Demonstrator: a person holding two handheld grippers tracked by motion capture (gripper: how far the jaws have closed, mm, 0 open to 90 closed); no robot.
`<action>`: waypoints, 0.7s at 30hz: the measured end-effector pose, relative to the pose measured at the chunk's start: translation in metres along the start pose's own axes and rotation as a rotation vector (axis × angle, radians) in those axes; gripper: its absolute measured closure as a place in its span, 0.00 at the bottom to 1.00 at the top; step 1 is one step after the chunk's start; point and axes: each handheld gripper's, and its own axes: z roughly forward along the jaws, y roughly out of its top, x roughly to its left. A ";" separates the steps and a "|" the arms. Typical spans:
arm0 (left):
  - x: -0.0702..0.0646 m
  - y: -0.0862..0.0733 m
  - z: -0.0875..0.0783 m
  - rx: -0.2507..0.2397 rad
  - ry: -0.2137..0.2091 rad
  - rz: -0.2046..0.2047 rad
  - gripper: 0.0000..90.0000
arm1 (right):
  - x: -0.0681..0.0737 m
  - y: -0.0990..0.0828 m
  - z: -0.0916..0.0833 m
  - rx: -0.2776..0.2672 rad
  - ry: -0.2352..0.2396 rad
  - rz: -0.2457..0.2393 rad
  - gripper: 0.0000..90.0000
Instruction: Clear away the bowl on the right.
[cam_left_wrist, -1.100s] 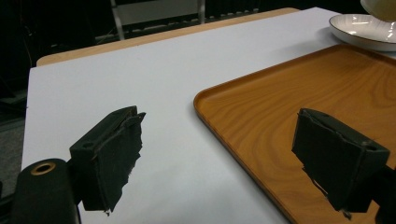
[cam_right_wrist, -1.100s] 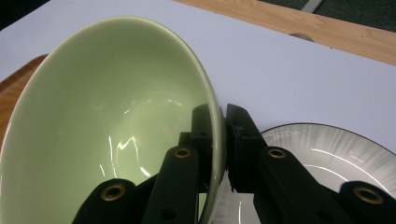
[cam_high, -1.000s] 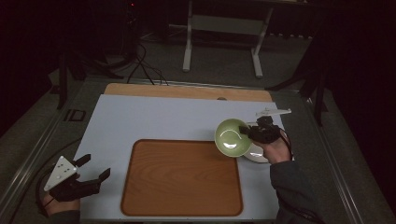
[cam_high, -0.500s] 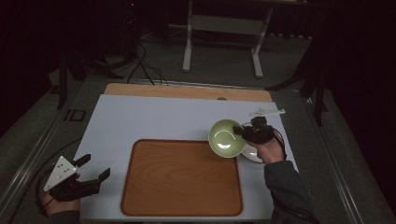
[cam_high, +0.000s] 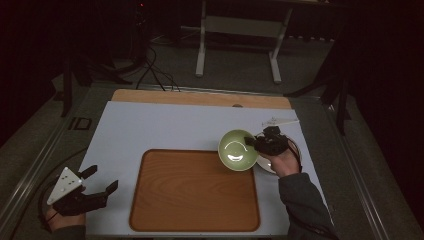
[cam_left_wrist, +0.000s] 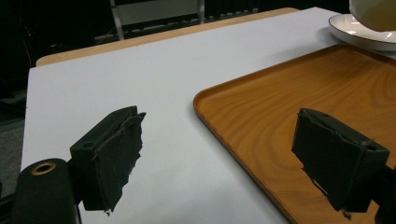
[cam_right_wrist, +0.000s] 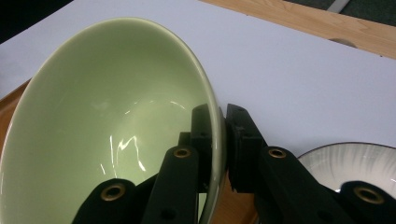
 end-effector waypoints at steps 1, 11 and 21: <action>0.000 0.000 0.000 0.000 0.000 0.000 0.17 | 0.001 0.000 0.000 -0.002 0.002 0.002 0.91; 0.000 0.000 0.000 0.001 0.001 -0.001 0.17 | 0.008 0.001 0.005 0.003 0.010 -0.012 0.91; 0.000 0.000 0.000 0.000 0.001 0.000 0.17 | 0.016 0.004 0.009 0.004 0.019 -0.029 0.91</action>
